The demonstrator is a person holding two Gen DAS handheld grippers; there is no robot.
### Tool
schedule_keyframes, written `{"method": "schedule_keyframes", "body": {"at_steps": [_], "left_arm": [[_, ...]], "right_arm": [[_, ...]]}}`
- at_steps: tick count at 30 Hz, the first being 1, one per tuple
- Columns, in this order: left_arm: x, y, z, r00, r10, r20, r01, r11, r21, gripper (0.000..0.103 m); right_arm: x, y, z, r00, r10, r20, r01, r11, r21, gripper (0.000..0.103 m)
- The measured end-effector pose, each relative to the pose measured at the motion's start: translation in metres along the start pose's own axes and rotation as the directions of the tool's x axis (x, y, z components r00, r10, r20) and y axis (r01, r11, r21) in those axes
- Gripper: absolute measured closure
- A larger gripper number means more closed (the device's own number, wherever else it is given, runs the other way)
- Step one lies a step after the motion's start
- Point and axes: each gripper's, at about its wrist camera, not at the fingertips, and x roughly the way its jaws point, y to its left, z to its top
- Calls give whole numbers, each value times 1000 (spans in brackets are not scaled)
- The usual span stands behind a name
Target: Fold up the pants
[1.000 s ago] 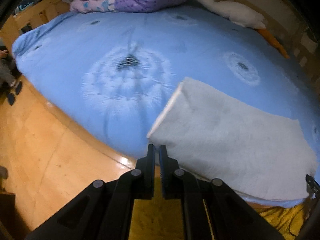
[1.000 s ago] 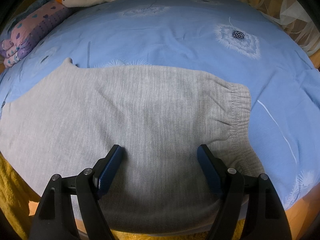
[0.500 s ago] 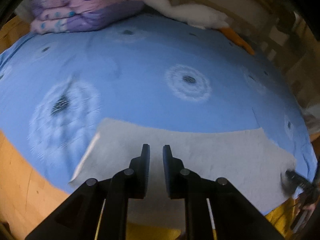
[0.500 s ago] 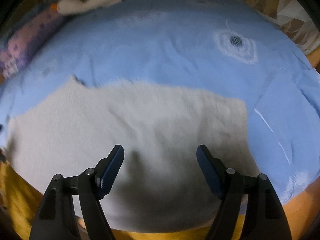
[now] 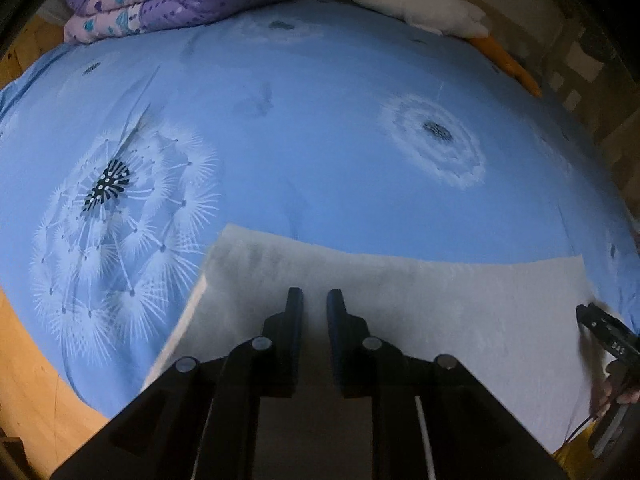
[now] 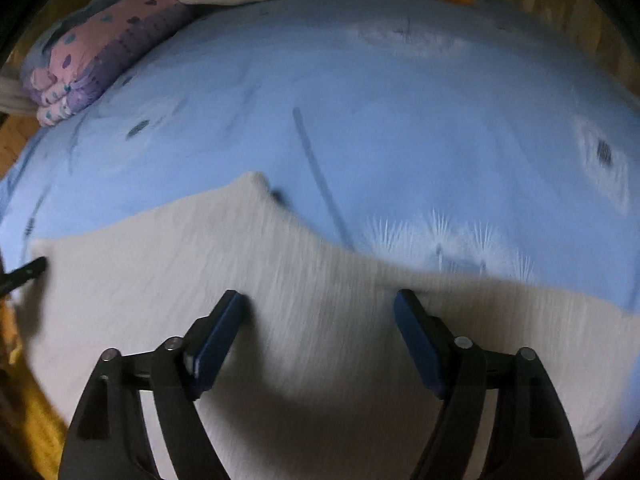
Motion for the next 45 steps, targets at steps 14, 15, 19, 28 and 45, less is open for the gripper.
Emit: {"method": "schedule_keyframes", "body": {"at_steps": [14,15,19,28,45], "left_arm": [[-41,-2,-9,1000,-6,-19,6,1000,8,80],[-48,-4,-14,1000,-13,-17,14,1000,19,78],[-63,-6,-32,999,-47,-26,47,999,27,68],[-41,3,-47,995,-37,-92,38,999,9,68],[-69,-17,-51,1000,0,-14,0,999,33,66]], "right_arm": [[-38,-21,-3,999,19,27,-21,996,86,24],[-46,-24,-7,999,20,29,-23,995,92,24],[-71,-37,-30,1000,8,15,-10,994,107,24],[-61,-61,-69,997,-48,-54,56,985,161,24],[-117,-100,-95,991,-26,129,-7,968,249,21]]}}
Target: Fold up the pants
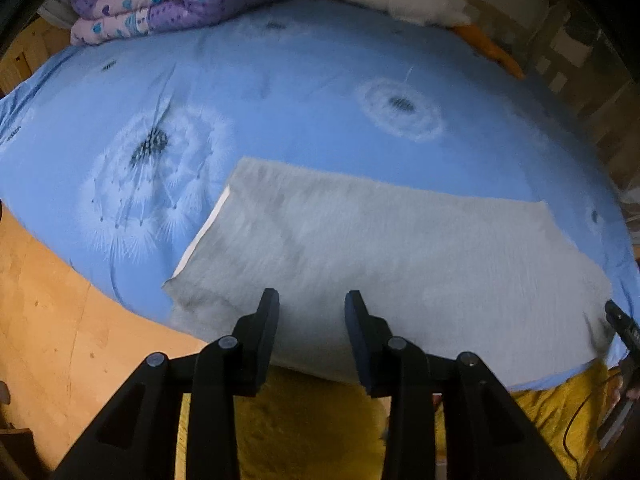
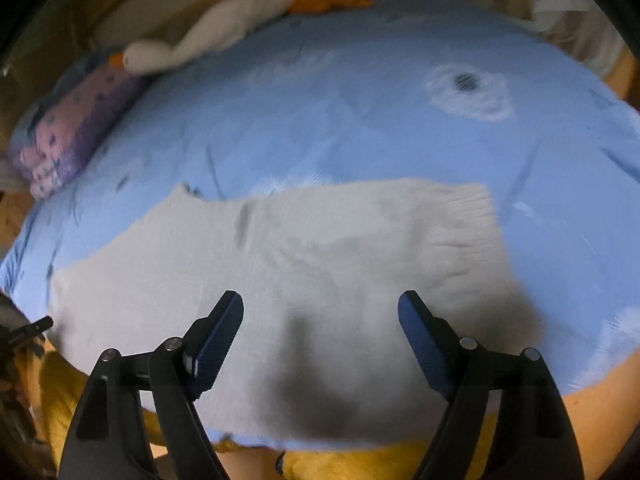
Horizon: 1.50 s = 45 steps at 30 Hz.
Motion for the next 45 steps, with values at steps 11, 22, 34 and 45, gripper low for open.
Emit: {"method": "schedule_keyframes", "body": {"at_steps": [11,22,34,45], "left_arm": [[9,-40,-6,998,-59,-39,59,998,20,58],[32,-52,-16,997,-41,-66,45,998,52,56],[37,-58,-19,998,-35,-51,38,997,60,43],[37,-61,-22,999,-34,-43,37,997,73,37]], "right_arm": [[-23,-88,-15,999,-47,-15,49,974,220,21],[5,-89,-14,996,37,-80,-19,977,213,21],[18,-87,-12,997,64,-52,-51,975,215,21],[26,-75,-9,997,-24,-78,35,988,147,45]]}}
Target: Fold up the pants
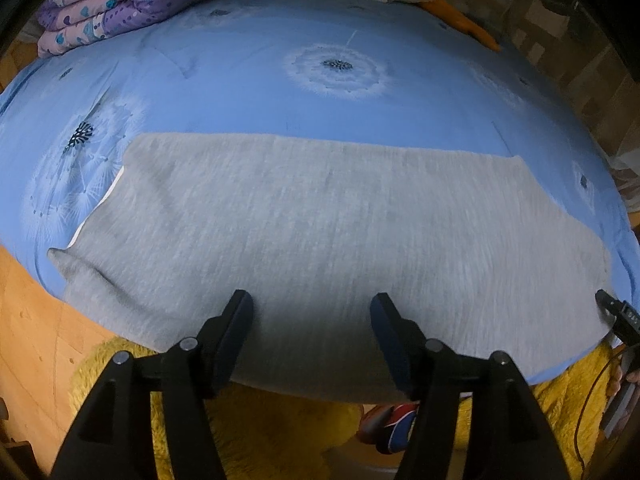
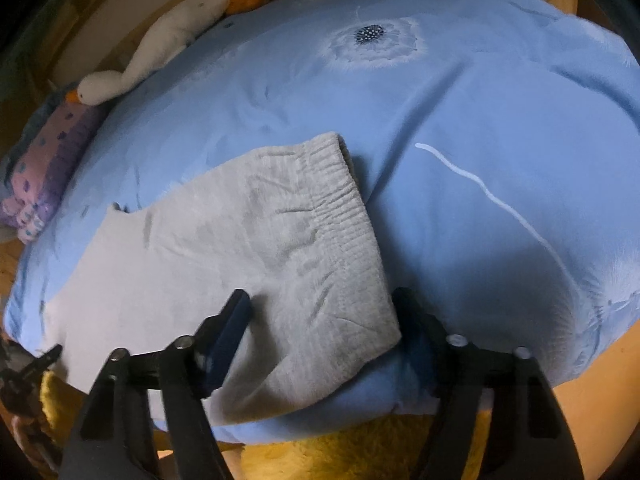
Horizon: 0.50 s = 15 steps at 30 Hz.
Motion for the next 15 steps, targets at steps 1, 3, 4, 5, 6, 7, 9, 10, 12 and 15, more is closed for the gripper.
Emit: {"method": "schedule_keyframes", "body": {"at_steps": [1,3,4,5,6,7,9,10,12,15], "left_arm": [[0,0,0,1000,-1,0,1,1000,0,37],[-1,1,0,1000,-4,-2,4,1000,1,37],[0,1,0,1000,-4,-2,4,1000,1,37],[-1,1,-1,1000,-5,-3,5,1000,0,37],[-1,1,-1,1000,-6,-3,6,1000,-1,37],[-1,2,-1,1000,-6,-3,6,1000,-3,37],[-1,2,-1,1000,-6,-2,6,1000,-2,37],[-1,2,-1,1000,-5,-1,5,1000,-2,37],[0,1,-1,1000,-7,1,7,1000,-3,37],[0,1,-2,1000,-12,5,12,1000,-5,34]], "right_arm": [[-1,0,-1,1000,-8,4,8,1000,-2,50],[-6,-1,-2,1000,17,24,-17,1000,8,63],[-8,-2,-3,998,50,33,-51,999,18,64],[-9,-4,-4,997,74,38,-75,997,29,64],[-8,-6,-5,996,86,38,-87,995,42,64],[-7,-8,-4,995,95,34,-96,994,50,64],[-4,-9,-3,995,101,22,-103,993,62,63],[-3,-9,-2,995,101,15,-102,993,61,63],[2,-6,1,995,98,-6,-97,994,46,56],[8,0,4,994,107,-25,-107,994,18,46]]}}
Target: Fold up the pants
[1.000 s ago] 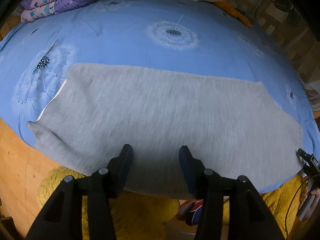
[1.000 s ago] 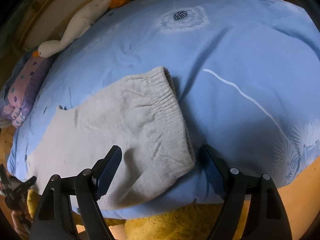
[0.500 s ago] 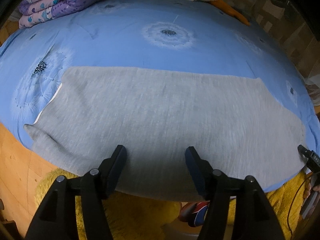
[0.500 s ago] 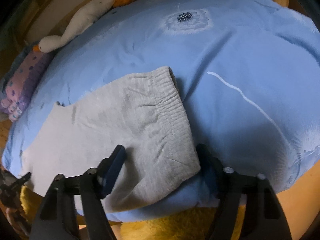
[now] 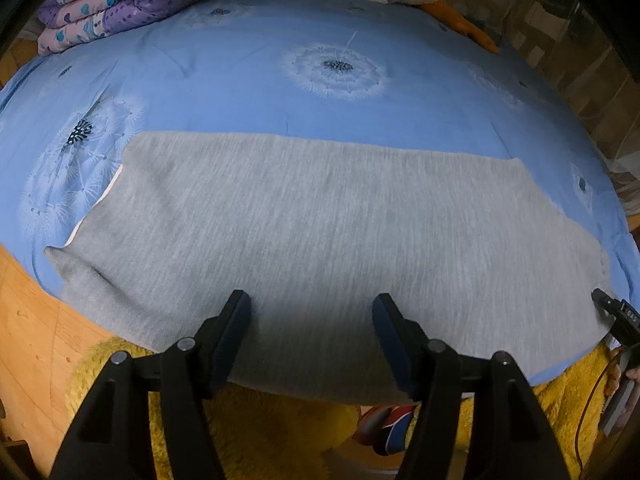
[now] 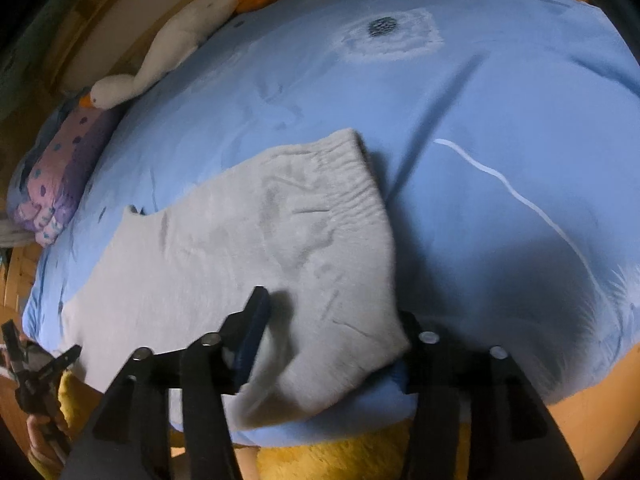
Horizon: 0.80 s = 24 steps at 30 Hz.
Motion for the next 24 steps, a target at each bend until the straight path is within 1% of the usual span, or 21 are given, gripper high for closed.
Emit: {"method": "schedule_keyframes", "body": {"at_steps": [2,5,7,9,10,11,12,15,19,24], "left_arm": [[0,-1,0,1000,0,-1,0,1000,0,33],[-1,-1,0,1000,1,-9,-1,1000,-7,33],[-3,-1,1,1000,-3,-15,2,1000,-14,33],[-7,0,1,1000,-7,-21,7,1000,-23,33],[-7,0,2,1000,-8,-22,8,1000,-26,33],[-9,0,3,1000,-12,-24,11,999,-31,33],[-10,0,3,1000,-16,-26,15,999,-36,33],[-16,3,3,999,-11,-30,10,999,-38,33],[-25,5,2,999,31,-15,-31,999,-25,33],[-36,9,3,999,52,13,-52,999,-16,33]], "right_arm": [[2,2,1,1000,-3,-3,3,1000,-5,45],[1,-1,-1,1000,17,8,-17,1000,7,46],[1,-3,-2,1000,12,16,-13,1000,17,52],[-1,-7,-2,1000,-2,26,1,999,42,68],[-2,-11,-2,999,5,32,-7,998,58,71],[-4,-17,-2,999,23,41,-27,996,86,78],[-5,-20,-2,998,43,48,-48,993,106,81],[-8,-25,-3,994,80,71,-89,986,138,83],[-17,-19,-3,991,83,102,-97,986,139,85],[-33,-10,-3,985,100,141,-117,986,121,86]]}}
